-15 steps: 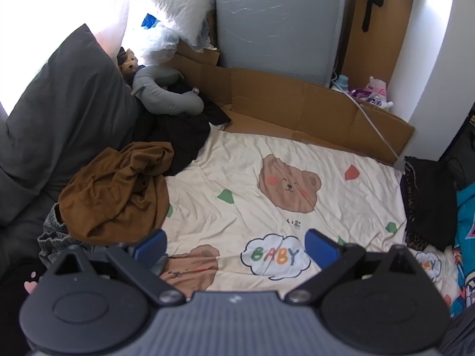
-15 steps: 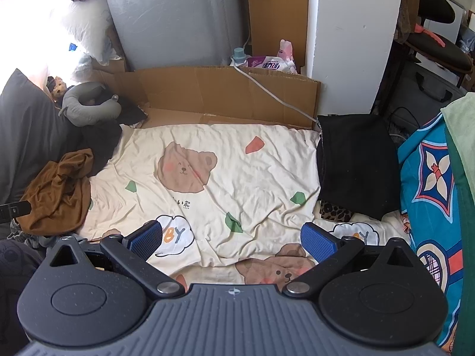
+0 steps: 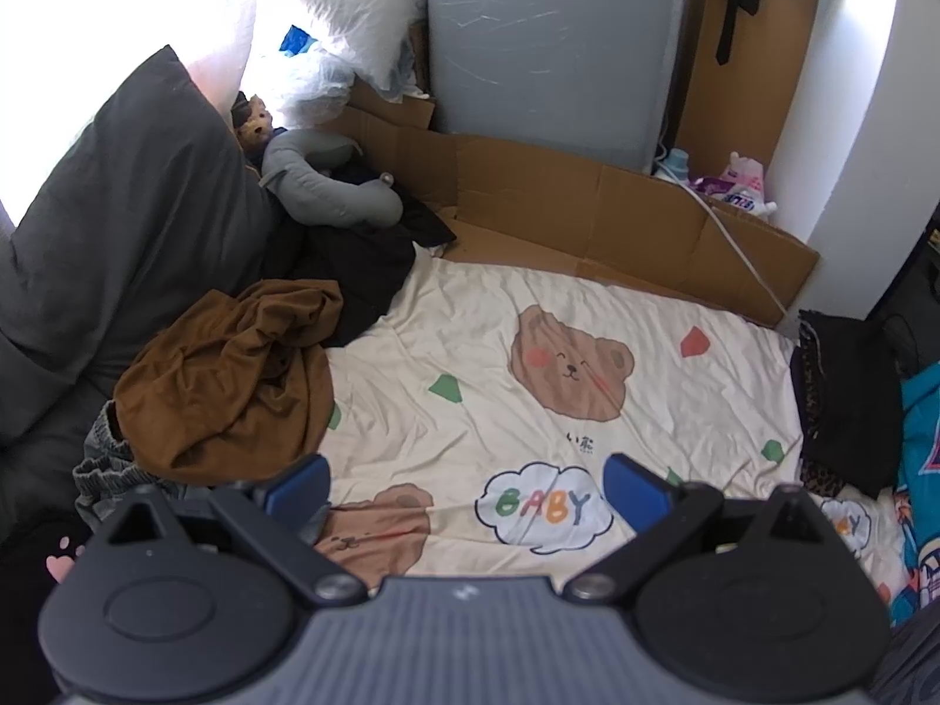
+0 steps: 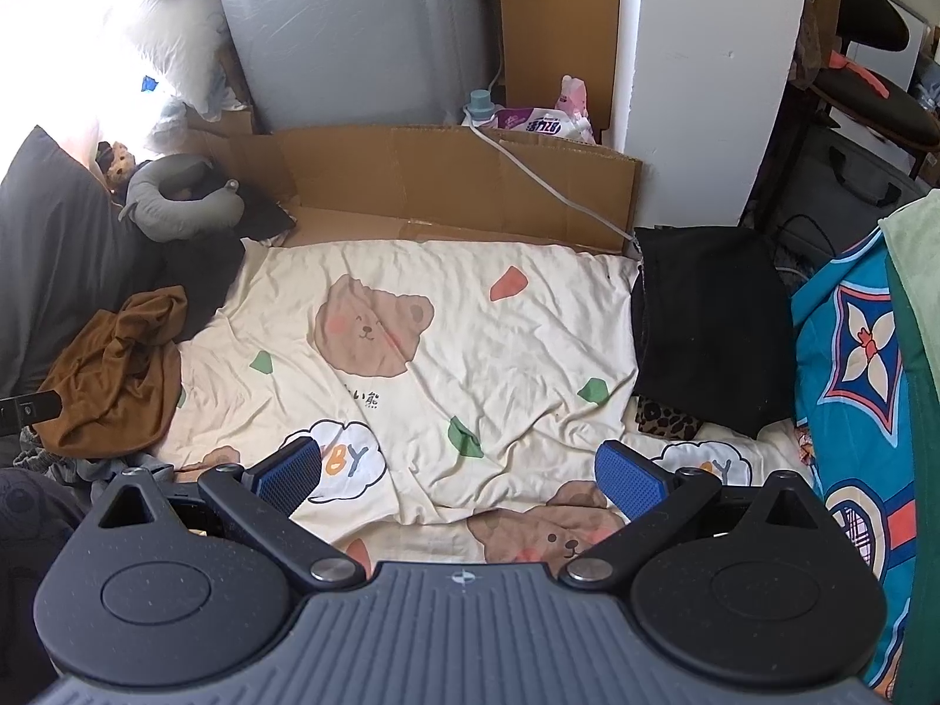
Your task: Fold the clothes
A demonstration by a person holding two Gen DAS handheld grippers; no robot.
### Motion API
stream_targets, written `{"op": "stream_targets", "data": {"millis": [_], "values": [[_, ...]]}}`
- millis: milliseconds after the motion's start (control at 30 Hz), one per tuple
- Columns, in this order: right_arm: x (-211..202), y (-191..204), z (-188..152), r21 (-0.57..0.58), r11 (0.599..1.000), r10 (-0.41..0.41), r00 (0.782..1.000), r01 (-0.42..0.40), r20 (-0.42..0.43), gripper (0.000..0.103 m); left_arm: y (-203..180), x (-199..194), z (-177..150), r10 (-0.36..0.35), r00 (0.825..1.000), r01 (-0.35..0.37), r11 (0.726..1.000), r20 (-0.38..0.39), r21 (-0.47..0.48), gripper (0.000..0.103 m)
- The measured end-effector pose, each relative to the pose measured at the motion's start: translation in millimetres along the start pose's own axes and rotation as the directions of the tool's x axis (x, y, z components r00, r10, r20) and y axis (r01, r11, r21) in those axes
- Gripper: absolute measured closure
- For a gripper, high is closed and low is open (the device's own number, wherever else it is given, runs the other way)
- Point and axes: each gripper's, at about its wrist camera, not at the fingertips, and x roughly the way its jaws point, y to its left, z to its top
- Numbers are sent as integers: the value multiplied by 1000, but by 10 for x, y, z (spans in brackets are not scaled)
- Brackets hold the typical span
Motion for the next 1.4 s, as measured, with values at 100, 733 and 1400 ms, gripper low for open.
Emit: {"op": "stream_targets", "data": {"millis": [100, 733, 1400], "values": [[10, 18, 0, -4, 1000, 6, 1000, -6, -6, 1, 15, 0, 0, -2, 1000, 2, 1000, -3, -2, 2], [29, 115, 7, -11, 1000, 14, 1000, -14, -5, 1, 49, -27, -6, 7, 1000, -7, 1000, 7, 26, 3], [-213, 412, 93, -72, 995, 72, 993, -65, 94, 1, 517, -380, 249, -62, 996, 59, 997, 62, 48, 1]]}}
